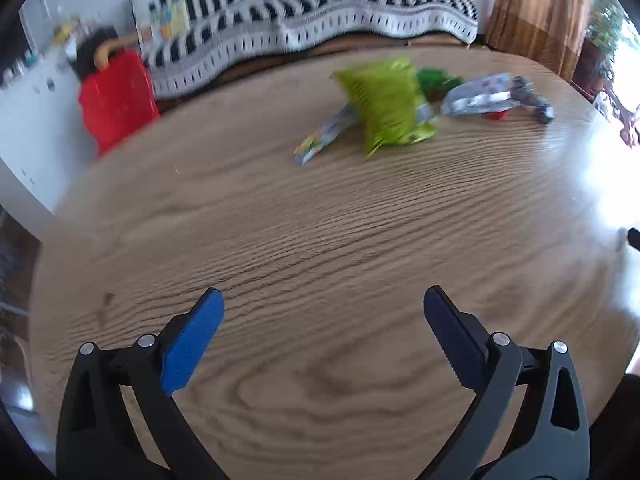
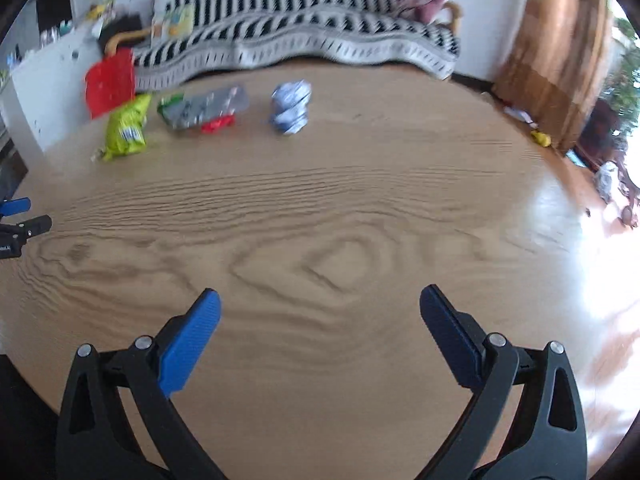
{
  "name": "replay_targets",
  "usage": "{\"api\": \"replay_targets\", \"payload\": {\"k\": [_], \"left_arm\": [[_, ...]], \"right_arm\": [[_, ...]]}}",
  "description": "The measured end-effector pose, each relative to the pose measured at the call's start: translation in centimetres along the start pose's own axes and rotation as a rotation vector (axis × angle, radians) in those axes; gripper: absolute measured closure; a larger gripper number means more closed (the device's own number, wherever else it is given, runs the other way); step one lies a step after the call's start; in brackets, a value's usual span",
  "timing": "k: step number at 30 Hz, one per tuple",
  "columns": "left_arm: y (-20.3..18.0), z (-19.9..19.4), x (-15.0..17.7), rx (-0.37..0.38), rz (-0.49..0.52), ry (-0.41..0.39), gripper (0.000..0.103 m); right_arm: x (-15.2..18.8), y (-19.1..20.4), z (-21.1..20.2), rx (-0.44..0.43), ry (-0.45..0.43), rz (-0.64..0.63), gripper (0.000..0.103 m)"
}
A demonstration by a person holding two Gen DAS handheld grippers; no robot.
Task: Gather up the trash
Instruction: 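Move both open tools back over the table toward the remaining trash, then grasp the white paper strip with the left tool while the right grasps the crumpled foil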
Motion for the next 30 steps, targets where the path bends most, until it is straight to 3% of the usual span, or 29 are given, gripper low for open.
{"api": "replay_targets", "payload": {"k": [3, 5, 8, 16, 30], "left_arm": [[1.2, 1.9, -0.1, 0.009, -0.033, 0.023, 0.005], [1.4, 2.6, -0.7, 0.071, -0.066, 0.018, 0.005], [1.8, 3.6, -2.3, 0.08, -0.051, -0.006, 0.005], [2.2, 6.6, -7.3, 0.073, -0.05, -0.099, 0.005], [2.2, 8.1, -9.7, 0.071, -0.06, -0.099, 0.005]], "right_arm": [[-1.5, 0.6, 2.4, 0.021, 0.007, -0.015, 0.006], [-2.8, 0.9, 3.3, 0.008, 0.015, -0.014, 0.005], [-4.9, 1.1, 4.6, -0.001, 0.01, -0.025, 0.005], [-10.2, 2.8, 8.3, -0.014, -0.01, -0.038, 0.005], [-14.8, 2.5, 12.2, 0.019, -0.014, 0.013, 0.005]]}}
Point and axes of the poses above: each gripper's, at about its wrist camera, not at the fingertips, and z roughly the way its jaws point, y to its left, x to its underside, the point moved 9 cm from there along z, roughly the way its jaws point, and after that the axes turned 2 degrees about z, right-handed, at the moved point
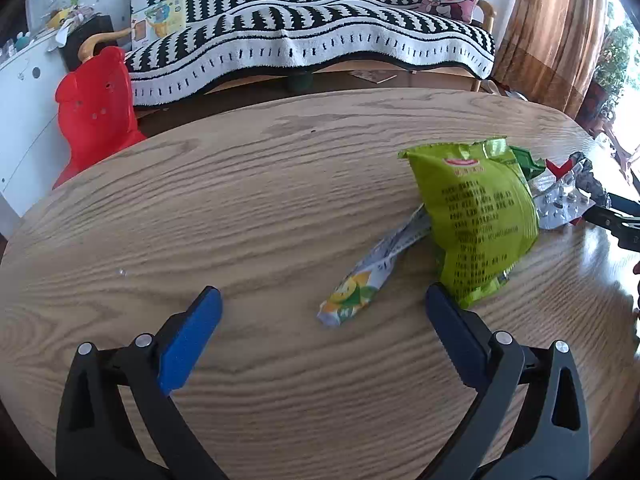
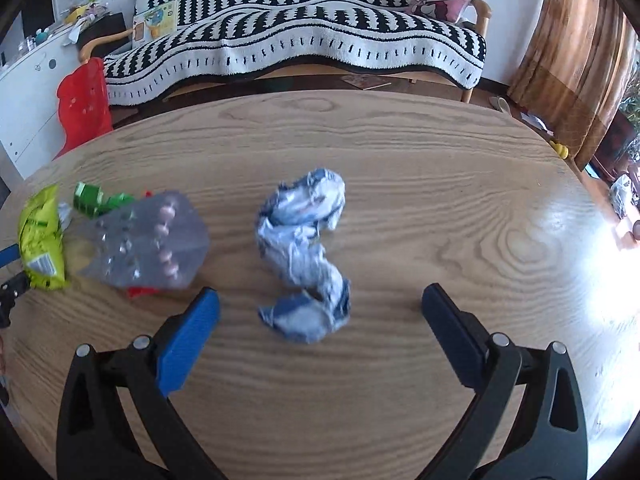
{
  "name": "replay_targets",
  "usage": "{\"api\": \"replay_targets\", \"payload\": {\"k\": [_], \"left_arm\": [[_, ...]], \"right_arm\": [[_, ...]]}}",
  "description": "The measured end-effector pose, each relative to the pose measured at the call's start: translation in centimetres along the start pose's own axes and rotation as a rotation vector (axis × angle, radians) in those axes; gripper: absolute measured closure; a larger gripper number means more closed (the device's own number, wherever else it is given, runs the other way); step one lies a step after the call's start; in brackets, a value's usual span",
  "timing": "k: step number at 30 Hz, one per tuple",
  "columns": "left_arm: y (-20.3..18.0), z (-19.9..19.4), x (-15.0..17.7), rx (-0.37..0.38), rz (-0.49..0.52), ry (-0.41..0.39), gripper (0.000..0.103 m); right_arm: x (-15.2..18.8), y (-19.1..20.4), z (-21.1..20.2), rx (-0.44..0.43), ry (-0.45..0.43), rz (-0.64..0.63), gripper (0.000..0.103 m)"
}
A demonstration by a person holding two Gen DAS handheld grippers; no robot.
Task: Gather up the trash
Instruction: 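Grasp the white paper strip with the left tool while the right grasps the crumpled foil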
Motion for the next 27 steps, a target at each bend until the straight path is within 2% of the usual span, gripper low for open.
{"api": "replay_targets", "payload": {"k": [6, 21, 23, 24, 25, 26, 27], "left_arm": [[-0.3, 0.8, -1.1, 0.005, 0.008, -0.001, 0.005], [-0.2, 0.7, -0.9, 0.009, 0.009, -0.005, 0.006], [-0.3, 0.1, -1.1, 0.007, 0.008, -0.035, 0.028], [-0.4, -0.2, -1.2, 0.008, 0.013, -0.048, 0.049], [-0.5, -0.3, -1.4, 0.01, 0.017, -0.053, 0.067], [-0.7, -0.4, -1.3, 0.013, 0.027, -0.059, 0.079], [-0.8, -0.5, -1.3, 0.012, 0.036, -0.062, 0.088]], "right_arm": [[-0.7, 0.0, 0.4, -0.002, 0.001, -0.001, 0.005], [-1.0, -0.5, 0.7, 0.028, -0.001, 0.036, 0.005], [-0.9, -0.5, 0.7, 0.031, -0.002, 0.04, 0.005], [-1.0, -0.5, 0.6, 0.034, -0.005, 0.043, 0.006], [-1.0, -0.4, 0.5, 0.033, -0.016, 0.039, 0.012], [-0.9, -0.3, 0.1, 0.033, -0.029, 0.037, 0.025], [-1.0, -0.3, -0.1, 0.036, -0.044, 0.037, 0.034]]}}
Point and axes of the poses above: each gripper's, at about its wrist camera, not at the fingertips, and z roughly the way its jaws point, y to its left, x to its underside, the point moved 9 cm from there along z, roughly the way its jaws point, and after that the axes turned 2 degrees about z, right-handed, at the moved point
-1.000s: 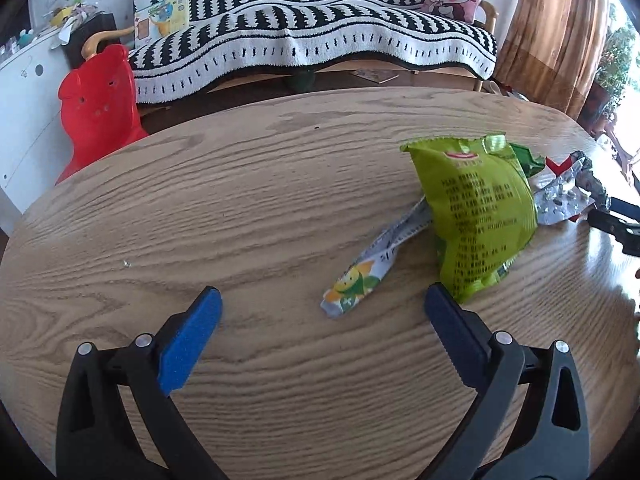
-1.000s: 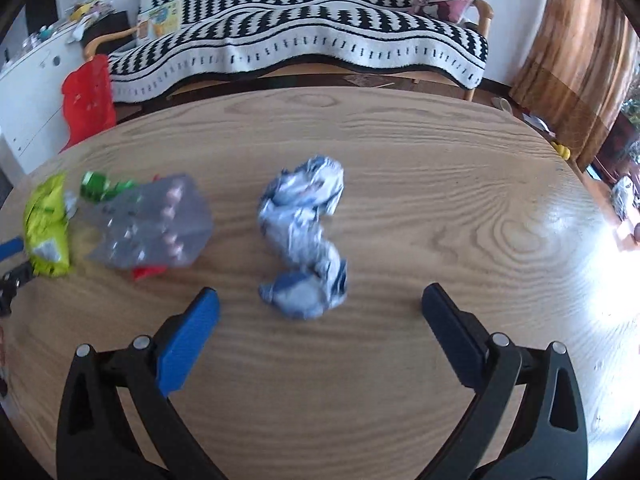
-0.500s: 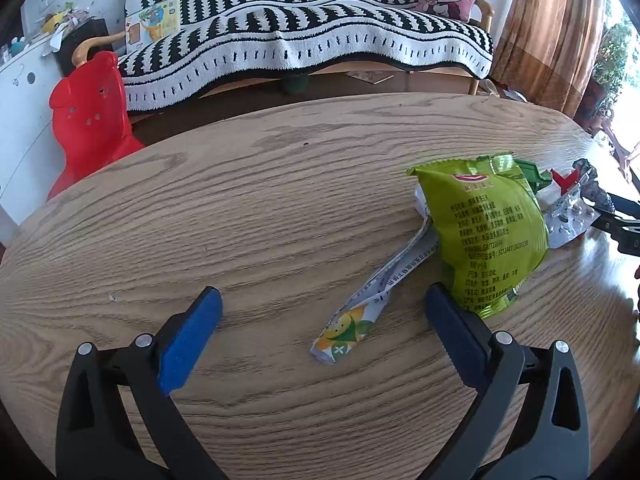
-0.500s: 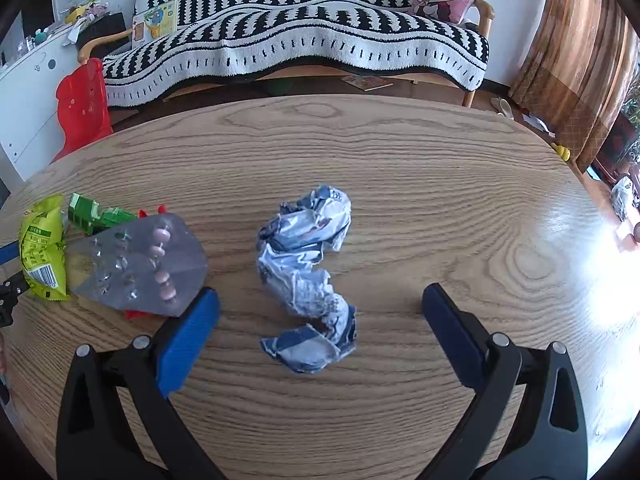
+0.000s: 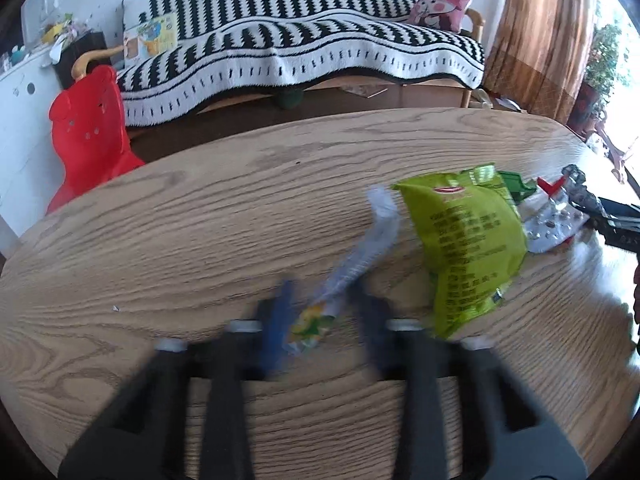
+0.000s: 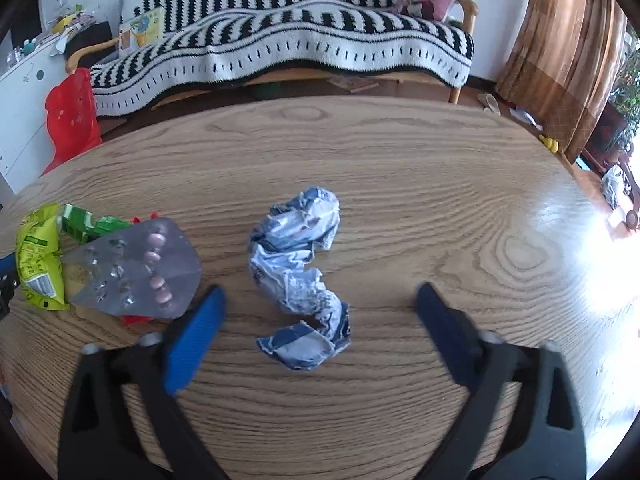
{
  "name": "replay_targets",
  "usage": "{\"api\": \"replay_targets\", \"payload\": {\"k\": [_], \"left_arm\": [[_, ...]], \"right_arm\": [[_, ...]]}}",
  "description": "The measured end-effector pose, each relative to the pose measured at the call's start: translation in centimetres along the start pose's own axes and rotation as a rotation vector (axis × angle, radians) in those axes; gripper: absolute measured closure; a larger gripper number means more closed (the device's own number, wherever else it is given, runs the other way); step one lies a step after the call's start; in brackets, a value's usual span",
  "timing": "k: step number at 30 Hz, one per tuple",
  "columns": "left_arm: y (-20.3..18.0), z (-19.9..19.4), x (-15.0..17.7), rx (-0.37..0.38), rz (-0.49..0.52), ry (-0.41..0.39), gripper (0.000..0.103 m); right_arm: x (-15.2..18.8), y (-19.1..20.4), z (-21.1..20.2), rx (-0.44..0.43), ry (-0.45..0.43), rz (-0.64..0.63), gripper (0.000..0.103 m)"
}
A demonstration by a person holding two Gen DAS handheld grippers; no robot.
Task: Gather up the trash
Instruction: 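Grasp the white paper strip with the left tool while the right grasps the crumpled foil, then carry the paper strip and crumpled foil with both tools over the bin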
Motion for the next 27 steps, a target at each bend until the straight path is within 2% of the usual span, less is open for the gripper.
{"api": "replay_targets", "payload": {"k": [2, 5, 6, 7, 13, 19, 21, 27], "left_arm": [[-0.3, -0.2, 0.1, 0.015, 0.006, -0.005, 0.09], [-0.1, -0.8, 0.1, 0.007, -0.004, -0.021, 0.091], [0.1, -1.0, 0.0, 0.002, -0.009, -0.026, 0.091], [0.2, -1.5, -0.2, -0.005, -0.019, -0.036, 0.091], [0.2, -2.9, -0.7, -0.005, -0.043, -0.055, 0.091], [-0.5, -3.5, -0.4, 0.021, -0.032, -0.052, 0.091], [-0.8, -4.1, -0.7, 0.044, -0.04, -0.066, 0.091], [-2.5, -6.0, -1.4, 0.101, -0.038, -0.108, 0.091]], "right_arm": [[0.3, 0.2, -0.5, -0.002, -0.015, 0.002, 0.071], [0.4, 0.5, -1.0, 0.02, -0.034, -0.02, 0.075], [0.2, 0.8, -1.7, 0.033, -0.071, -0.036, 0.075], [0.1, 1.0, -2.4, 0.053, -0.108, -0.055, 0.083], [0.4, 2.8, -4.1, 0.119, -0.19, -0.153, 0.083], [0.7, 2.3, -5.3, 0.095, -0.225, -0.104, 0.083], [1.0, 2.2, -6.0, 0.076, -0.242, -0.085, 0.083], [2.4, 2.4, -8.5, 0.09, -0.295, -0.08, 0.083]]}}
Point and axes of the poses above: each gripper's, at about its wrist camera, not at the fingertips, and z roughly the way its jaws point, y to its left, x to its underside, the point moved 9 cm from there along z, roughly the way its jaws point, and after that the axes turned 2 degrees about z, right-handed, at the moved point
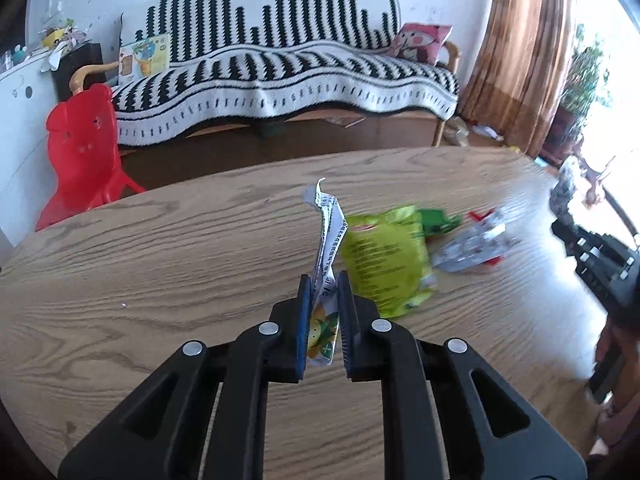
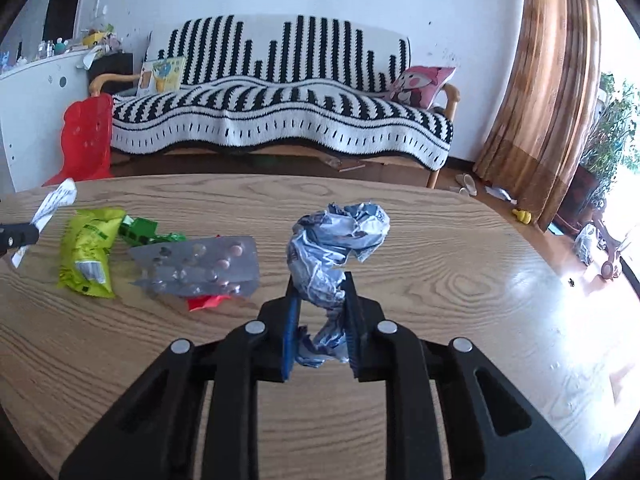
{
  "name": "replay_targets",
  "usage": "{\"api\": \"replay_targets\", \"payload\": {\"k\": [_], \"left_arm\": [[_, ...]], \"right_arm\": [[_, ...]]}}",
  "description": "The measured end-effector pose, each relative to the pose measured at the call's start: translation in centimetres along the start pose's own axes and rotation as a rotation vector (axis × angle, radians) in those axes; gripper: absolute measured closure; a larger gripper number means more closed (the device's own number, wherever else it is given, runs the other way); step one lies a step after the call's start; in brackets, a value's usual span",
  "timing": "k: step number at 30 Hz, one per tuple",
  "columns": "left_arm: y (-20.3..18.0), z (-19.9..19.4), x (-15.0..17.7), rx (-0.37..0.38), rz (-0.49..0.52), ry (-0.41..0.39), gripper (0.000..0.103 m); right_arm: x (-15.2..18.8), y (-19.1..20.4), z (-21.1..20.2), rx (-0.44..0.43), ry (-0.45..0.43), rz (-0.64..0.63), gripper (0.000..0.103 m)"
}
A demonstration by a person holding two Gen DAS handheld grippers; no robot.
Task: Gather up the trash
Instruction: 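Carry the paper strip and crumpled foil with both tools over the bin, then open both tools to drop the strip and foil into the bin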
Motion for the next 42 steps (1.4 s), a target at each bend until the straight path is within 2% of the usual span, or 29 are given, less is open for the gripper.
{"api": "replay_targets", "payload": {"k": [4, 6, 9, 14, 17, 19, 20, 21, 23, 25, 26, 29, 34, 36, 42], "left_arm": [[-4.5, -1.3, 0.8, 0.105, 0.025, 0.003, 0.09], [-7.7, -2.4, 1.0, 0.18, 0.039, 0.0, 0.09], [-14.6, -5.7, 1.6, 0.294, 0.159, -0.04, 0.09], [-26.6, -12.6, 5.6, 0.506, 0.344, -0.078, 0.09], [-33.0, -14.9, 10.2, 0.65, 0.368, 0.011, 0.09], [-36.7, -15.3, 13.4, 0.763, 0.328, 0.133, 0.09], [-38.9, -15.2, 15.6, 0.841, 0.285, 0.232, 0.09], [-40.4, -14.9, 17.4, 0.86, 0.275, 0.297, 0.09], [-42.4, -13.8, 20.6, 0.8, 0.327, 0.349, 0.09], [-43.4, -12.9, 23.1, 0.757, 0.356, 0.39, 0.09], [-43.6, -12.5, 24.3, 0.736, 0.358, 0.408, 0.09], [-43.3, -11.4, 25.9, 0.668, 0.355, 0.429, 0.09], [-43.4, -10.7, 24.6, 0.597, 0.353, 0.405, 0.09], [-43.1, -10.5, 25.1, 0.586, 0.34, 0.411, 0.09], [-43.1, -11.0, 24.9, 0.554, 0.382, 0.409, 0.09]], "right_arm": [[1.2, -0.7, -3.6, 0.005, -0.03, 0.03, 0.083], [1.9, -2.6, -7.5, -0.014, -0.066, 0.126, 0.083], [3.5, -5.2, -12.3, -0.035, -0.073, 0.185, 0.083], [7.2, -12.5, -22.3, 0.022, -0.072, 0.226, 0.082], [10.8, -16.5, -26.9, 0.056, -0.029, 0.248, 0.082], [13.0, -19.0, -28.3, 0.073, 0.026, 0.293, 0.082], [14.0, -19.8, -28.5, 0.061, 0.047, 0.331, 0.082], [16.1, -20.8, -28.5, 0.027, 0.098, 0.402, 0.082], [19.7, -21.7, -27.0, -0.049, 0.206, 0.514, 0.082], [23.1, -22.1, -25.7, -0.089, 0.282, 0.593, 0.082], [24.9, -22.2, -25.1, -0.114, 0.313, 0.632, 0.081], [27.7, -21.9, -23.8, -0.172, 0.353, 0.688, 0.081], [29.0, -21.9, -23.4, -0.235, 0.364, 0.707, 0.081], [28.8, -22.2, -23.0, -0.25, 0.365, 0.721, 0.081], [28.6, -21.9, -22.7, -0.292, 0.369, 0.759, 0.08]]}}
Point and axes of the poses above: each gripper's, at about its wrist camera, not at the fingertips, and z roughly the way its jaws point, y to its left, x to its underside, the point moved 9 cm from there along z, roughly the way its jaws point, and after that the axes turned 2 degrees about z, right-handed, at the moved point
